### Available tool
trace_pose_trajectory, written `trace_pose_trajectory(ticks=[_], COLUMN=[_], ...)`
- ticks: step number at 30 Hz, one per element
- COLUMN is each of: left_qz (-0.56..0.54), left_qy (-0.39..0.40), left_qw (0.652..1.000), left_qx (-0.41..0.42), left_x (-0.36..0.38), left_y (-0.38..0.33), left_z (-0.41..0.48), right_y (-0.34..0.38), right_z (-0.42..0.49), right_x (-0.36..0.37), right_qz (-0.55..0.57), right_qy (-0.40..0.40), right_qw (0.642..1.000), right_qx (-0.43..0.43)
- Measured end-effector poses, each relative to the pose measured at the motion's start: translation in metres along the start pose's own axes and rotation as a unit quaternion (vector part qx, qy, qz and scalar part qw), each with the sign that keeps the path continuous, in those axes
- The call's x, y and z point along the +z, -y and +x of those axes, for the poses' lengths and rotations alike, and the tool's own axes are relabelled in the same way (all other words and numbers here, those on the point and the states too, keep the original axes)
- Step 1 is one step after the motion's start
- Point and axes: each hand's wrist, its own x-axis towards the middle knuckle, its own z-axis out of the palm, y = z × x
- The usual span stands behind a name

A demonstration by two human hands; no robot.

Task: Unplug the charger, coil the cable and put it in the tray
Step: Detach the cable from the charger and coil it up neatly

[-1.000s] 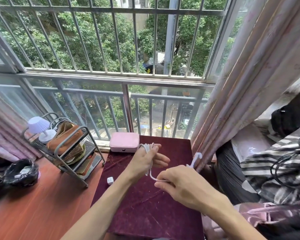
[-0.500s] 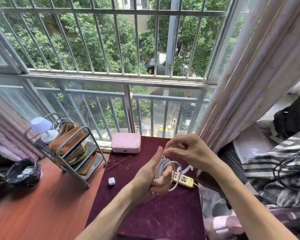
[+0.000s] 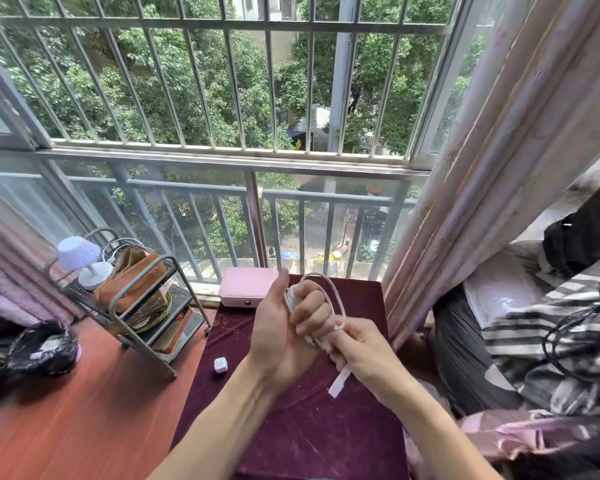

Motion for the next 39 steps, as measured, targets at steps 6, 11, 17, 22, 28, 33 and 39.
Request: trace_pose_trajectory(ticks=[6,11,17,22,28,33,39], left_qz=[0.100,0.172,0.194,0.190,0.232,0.204,0.154], left_qy=[-0.140,-0.149,-0.144,-0.154,-0.126,-0.165,-0.183], left_qw=[0.983,0.972,0.969,0.965,0.958,0.958,0.965], left_qx=[0.067,0.058,0.047,0.096,0.111,0.110,0.105], left_x=[-0.011,-0.020,-0.019,-0.015,-0.011,0.001,0.015], left_y=[-0.005,-0.005,-0.001,0.007,0.022,0.039,0.043], left_z=[0.012,0.015,0.014,0.016,0.009,0.005,0.002], right_y=[-0.015,0.002,0.017,0.014,0.009,-0.004,0.003], right_z=[-0.022,-0.033,-0.035,-0.034,-0.026,-0.023,-0.023], right_x=[0.009,-0.005,-0.013,-0.004,0.007,0.029,0.028], right_qz=[0.001,0.042,0.178,-0.072,-0.121,-0.094,-0.212], right_qy=[-0.004,0.057,0.088,-0.042,-0.145,-0.206,-0.200], right_qw=[0.998,0.996,0.979,0.990,0.962,0.943,0.913], right_qx=[0.063,0.052,0.053,-0.110,-0.195,-0.245,-0.285])
